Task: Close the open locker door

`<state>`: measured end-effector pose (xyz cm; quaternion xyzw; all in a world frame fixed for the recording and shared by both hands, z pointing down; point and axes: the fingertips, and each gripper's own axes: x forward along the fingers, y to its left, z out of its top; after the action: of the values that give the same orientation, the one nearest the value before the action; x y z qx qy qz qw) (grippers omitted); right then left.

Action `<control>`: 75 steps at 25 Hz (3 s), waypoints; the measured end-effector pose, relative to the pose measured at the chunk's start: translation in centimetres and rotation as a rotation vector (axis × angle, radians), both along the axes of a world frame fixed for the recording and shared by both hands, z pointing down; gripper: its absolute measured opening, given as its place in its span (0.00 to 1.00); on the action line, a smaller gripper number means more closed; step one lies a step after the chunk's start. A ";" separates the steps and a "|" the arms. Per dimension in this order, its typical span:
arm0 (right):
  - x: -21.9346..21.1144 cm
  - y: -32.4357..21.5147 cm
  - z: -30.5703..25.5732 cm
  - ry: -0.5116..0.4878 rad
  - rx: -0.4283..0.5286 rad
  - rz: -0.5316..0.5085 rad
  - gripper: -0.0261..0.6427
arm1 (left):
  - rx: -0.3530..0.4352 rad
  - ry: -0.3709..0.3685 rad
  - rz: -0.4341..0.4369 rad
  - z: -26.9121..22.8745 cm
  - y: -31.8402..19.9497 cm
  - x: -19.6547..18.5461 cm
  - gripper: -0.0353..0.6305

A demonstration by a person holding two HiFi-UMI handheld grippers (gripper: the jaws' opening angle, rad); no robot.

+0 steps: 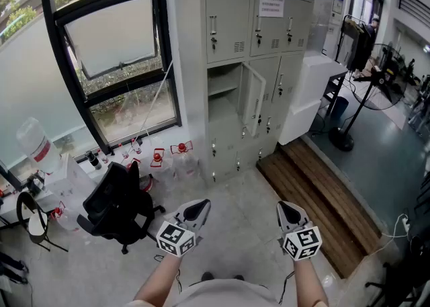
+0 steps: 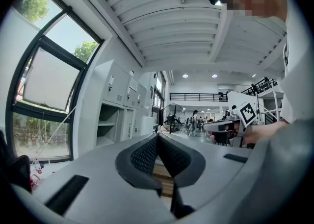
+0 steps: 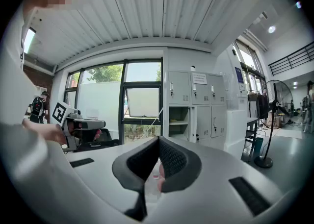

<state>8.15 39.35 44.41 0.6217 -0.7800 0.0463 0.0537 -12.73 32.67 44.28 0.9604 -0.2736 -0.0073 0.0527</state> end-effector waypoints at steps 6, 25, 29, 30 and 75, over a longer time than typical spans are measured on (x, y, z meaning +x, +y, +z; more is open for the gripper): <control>0.1 -0.3 -0.2 0.003 0.005 -0.001 0.04 | -0.005 0.000 0.007 0.0 -0.3 0.3 0.08; 1.2 -0.6 1.0 -0.053 -0.019 0.021 0.05 | 0.004 -0.020 0.016 0.9 -0.6 1.4 0.09; 0.9 -0.7 1.2 -0.045 -0.022 0.020 0.11 | -0.009 -0.021 0.020 1.2 -1.0 1.2 0.09; 0.8 -0.7 1.2 -0.047 -0.022 0.023 0.12 | -0.012 -0.019 0.022 1.3 -1.0 1.1 0.09; 0.9 -15.8 6.1 -0.037 -0.068 0.093 0.24 | -0.077 -0.055 0.083 6.6 -16.7 1.1 0.09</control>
<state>9.01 23.60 50.54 0.6543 -0.7491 0.0866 0.0579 -11.58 15.99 50.85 0.9680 -0.2349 0.0318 0.0823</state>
